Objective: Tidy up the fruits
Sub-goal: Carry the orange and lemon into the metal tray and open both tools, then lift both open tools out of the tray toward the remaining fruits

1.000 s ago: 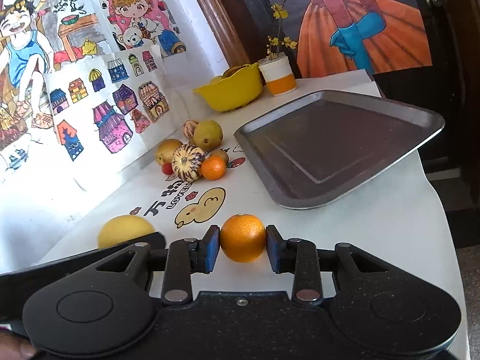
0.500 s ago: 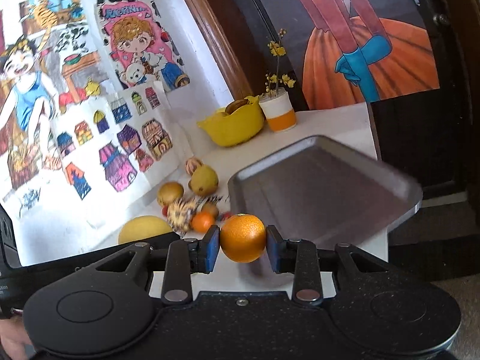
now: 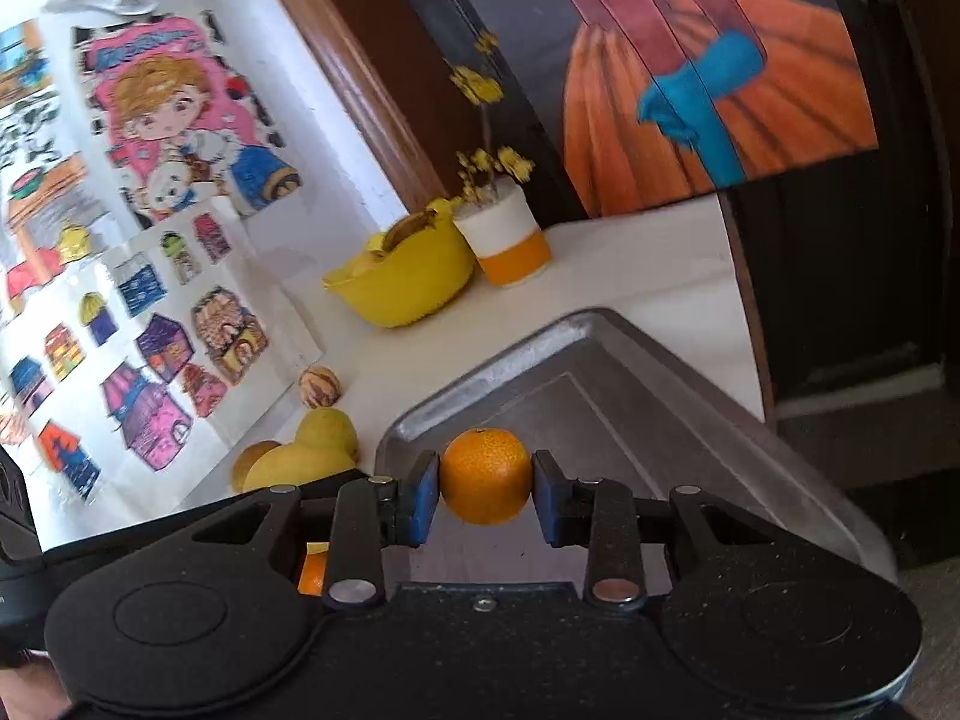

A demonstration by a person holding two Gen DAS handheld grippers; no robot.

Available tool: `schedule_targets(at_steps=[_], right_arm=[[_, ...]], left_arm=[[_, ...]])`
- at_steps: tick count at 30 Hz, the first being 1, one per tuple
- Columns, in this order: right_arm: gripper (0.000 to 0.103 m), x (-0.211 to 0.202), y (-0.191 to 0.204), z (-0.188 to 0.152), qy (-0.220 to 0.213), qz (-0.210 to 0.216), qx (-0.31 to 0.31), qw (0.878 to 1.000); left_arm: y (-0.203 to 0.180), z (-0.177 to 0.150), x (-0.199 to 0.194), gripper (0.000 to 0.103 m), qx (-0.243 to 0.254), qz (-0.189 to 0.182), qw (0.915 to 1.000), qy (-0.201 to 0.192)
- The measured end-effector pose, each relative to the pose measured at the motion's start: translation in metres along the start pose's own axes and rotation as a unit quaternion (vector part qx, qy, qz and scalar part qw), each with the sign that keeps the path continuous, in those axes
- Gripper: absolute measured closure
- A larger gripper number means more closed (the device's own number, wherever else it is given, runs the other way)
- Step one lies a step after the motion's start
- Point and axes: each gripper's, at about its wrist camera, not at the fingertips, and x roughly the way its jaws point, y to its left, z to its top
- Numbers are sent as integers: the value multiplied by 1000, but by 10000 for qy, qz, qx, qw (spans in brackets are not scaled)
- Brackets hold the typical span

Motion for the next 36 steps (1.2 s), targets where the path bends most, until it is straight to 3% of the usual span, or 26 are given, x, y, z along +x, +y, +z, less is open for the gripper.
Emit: schedule_targets(at_steps=[14,23,28,36], right_arm=[[67,25,-19,-7,300,-147,175,9993],[61,20,-11,-16,142,-314,-189,9992],[46,7,-3,-21,-127,-507,-515,9973],[14,-25,12,-32,-591,-786,-916,9909]], left_arm=[[-8,10,57,39,77,49,9993,373],[-9,10,70,38,44,91,9985,544],[-7,9,73,38,-47,14,9979,651],[-7,8,54,23,-141,-75,9991,402]])
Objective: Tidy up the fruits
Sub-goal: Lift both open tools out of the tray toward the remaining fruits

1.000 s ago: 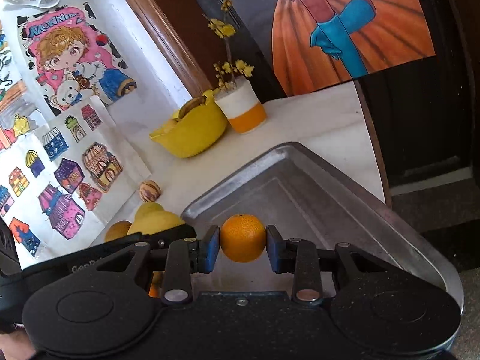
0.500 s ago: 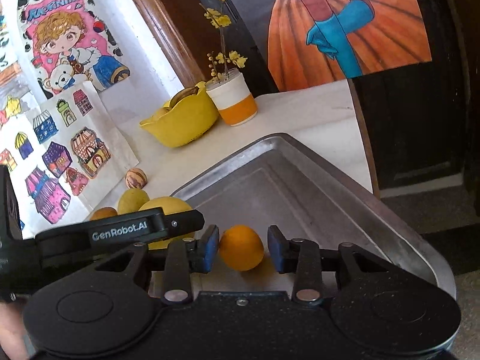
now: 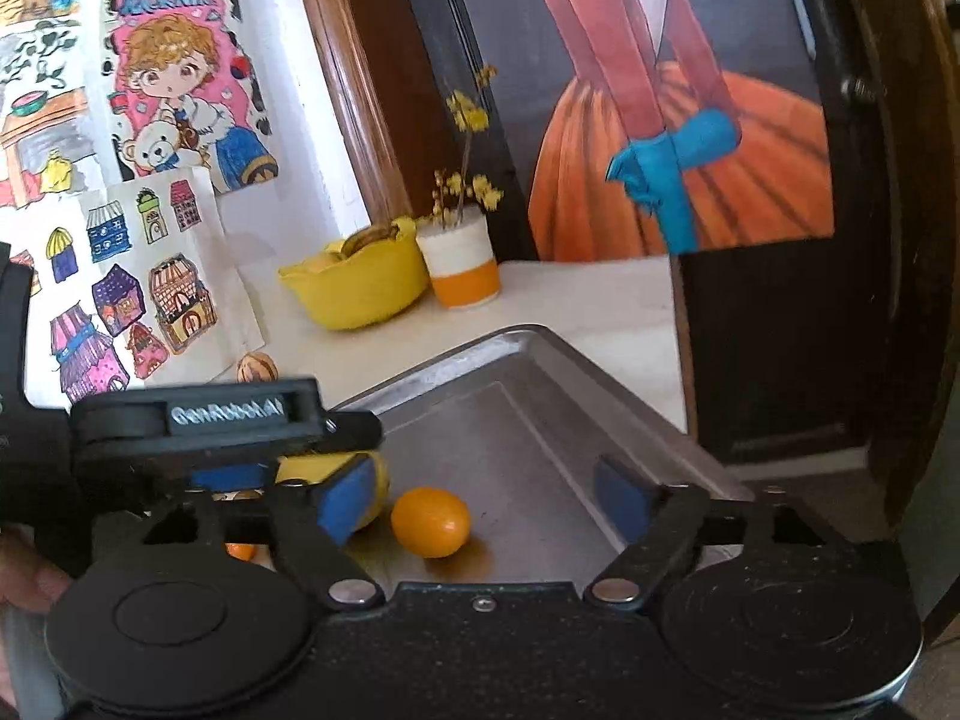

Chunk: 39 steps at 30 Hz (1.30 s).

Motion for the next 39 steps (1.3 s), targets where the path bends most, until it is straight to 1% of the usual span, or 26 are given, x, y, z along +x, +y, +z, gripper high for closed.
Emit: schedule_targets(at_steps=[1,3,4,6,9,12,15,20,24,30,34,39], right_arm=[[9,-7,2,-1,-84,-45,-57,9999],[1,-19,6,-3,-228,-110,-133,9996],[1,-24,8,-4,-296,-140,-163,9993],[1,-35,14,-6,-390,-190,-231,9988],[1,-52,24,-11,-471,-230,-365,9980],[1,-65,36,-16,-502,-187,-531,9972],[1,-76,48,-22,-443,-93,-792,9958],[1,-88,67,-34,-367,-39,-1126,9930],[1,-93,85,-44,-180,106,-1348,9907],[1,-90,112,-62,288,396,-1607,9858],[1,-82,130,-75,641,601,-1774,9802],[1,-70,148,-86,952,768,-1902,9741]], left_arm=[[0,0,-5,21,-15,-15,10000,-76],[1,-1,-17,14,-14,-1,9996,-264],[1,-2,-24,13,8,-7,9994,-353],[1,-3,-38,4,40,-2,9987,-517],[4,-8,-59,1,38,83,9972,-745],[12,-14,-81,1,-24,138,9960,-885],[24,-23,-102,1,-72,224,9949,-978],[52,-42,-130,1,-142,410,9945,-954],[73,-60,-148,1,-116,643,9942,-854],[100,-81,-165,1,-1,971,9932,-639],[114,-90,-173,1,139,1110,9925,-491],[128,-96,-179,0,297,1247,9912,-344]])
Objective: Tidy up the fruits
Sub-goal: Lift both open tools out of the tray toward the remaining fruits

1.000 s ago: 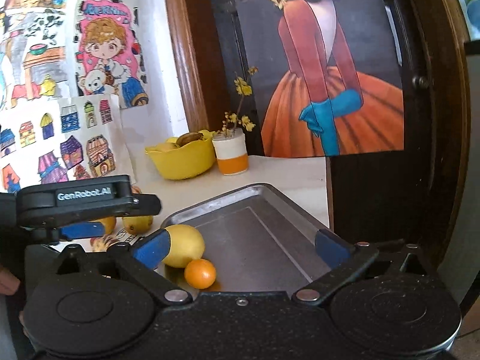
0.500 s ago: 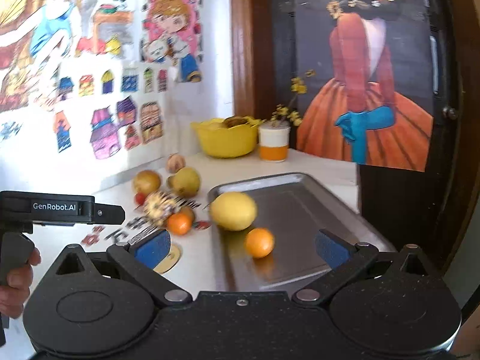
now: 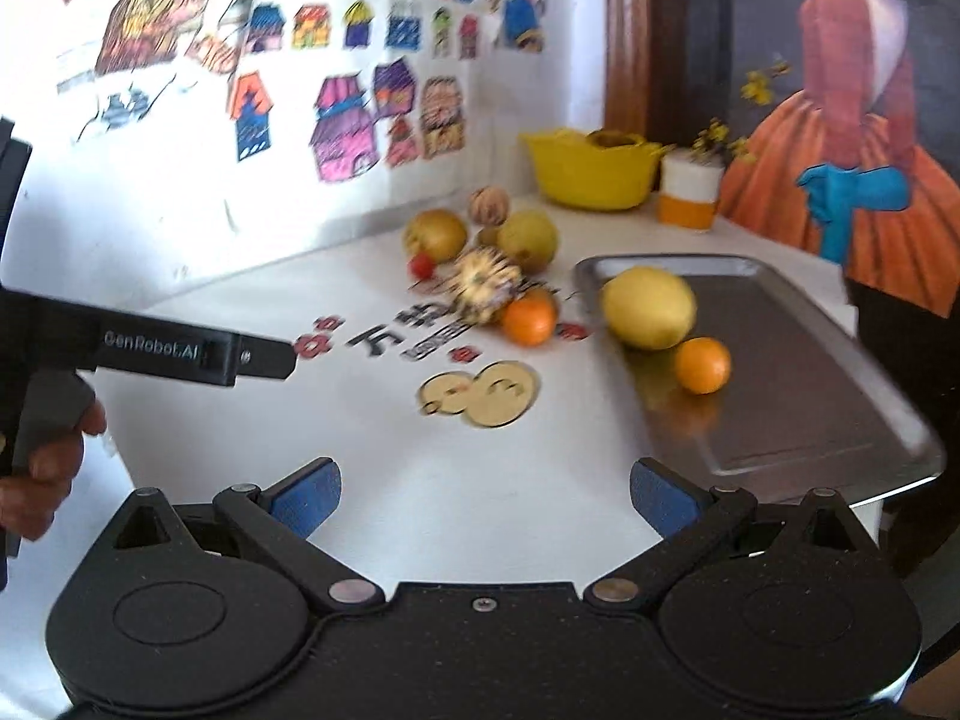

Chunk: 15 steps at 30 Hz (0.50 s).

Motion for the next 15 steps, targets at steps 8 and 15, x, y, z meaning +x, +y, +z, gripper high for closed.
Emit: schedule_targets(at_steps=[8,15], right_arm=[[1,24,9,11,186,46,-150,9997],[1,44,5,28,215,48,-257,9994]], left_arm=[[16,4,4,0,146,25,9999,83],[17,16,18,1,200,-63,9997,90]])
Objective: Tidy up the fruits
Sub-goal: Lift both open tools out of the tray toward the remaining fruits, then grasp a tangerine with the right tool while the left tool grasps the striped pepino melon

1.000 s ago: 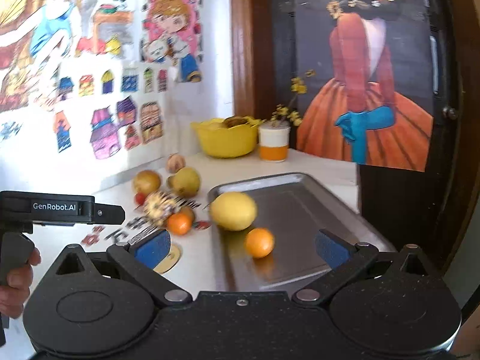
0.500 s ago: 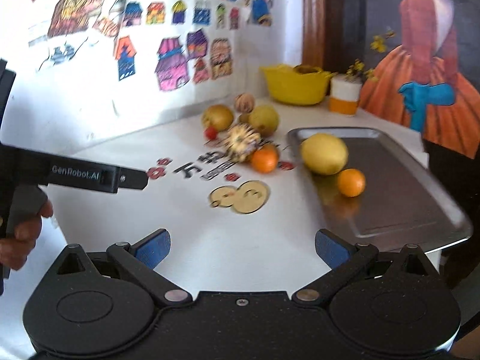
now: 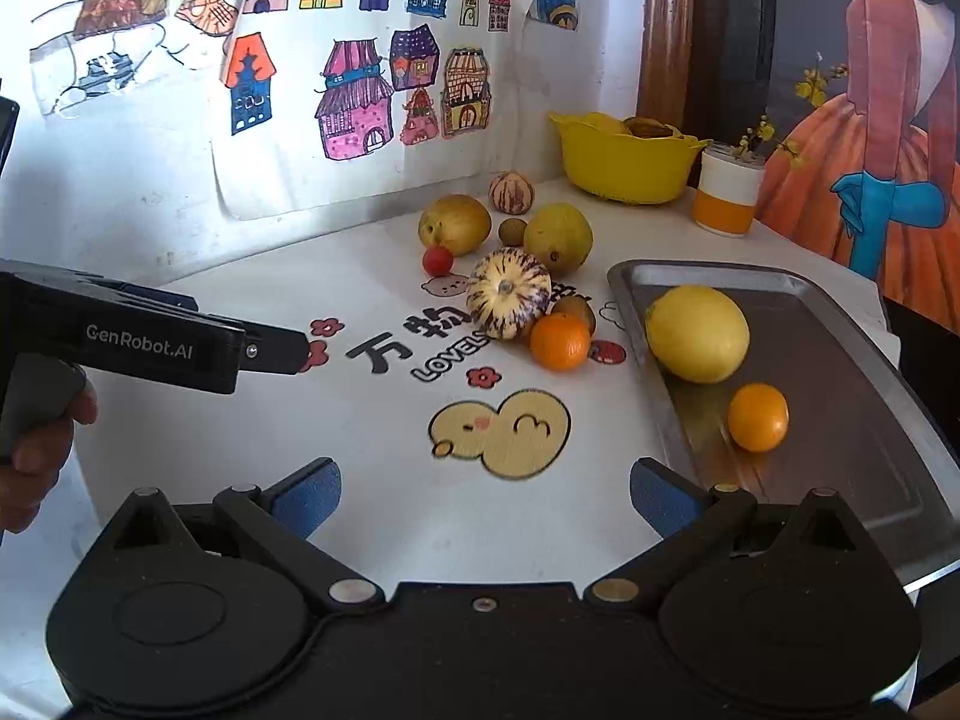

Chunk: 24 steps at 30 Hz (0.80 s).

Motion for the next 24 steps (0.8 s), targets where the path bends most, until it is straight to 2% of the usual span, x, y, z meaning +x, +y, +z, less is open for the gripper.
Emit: schedule_targets(at_steps=[4,9,13,24], right_arm=[[1,8,-3,12,-82,67,-296,9995],[3,17,-6,25,-353,29,-983,9945],[15,34,-14,35,-360,-115,-1289,9909],[44,72,-35,44,-139,-112,-1267,9918]], left_arm=[[-3,9,10,1,5,-81,10000,-26],[-9,23,26,1,-57,-259,9996,-39],[-20,36,43,1,-91,-429,9990,-62],[-49,64,96,1,-232,-870,9959,112]])
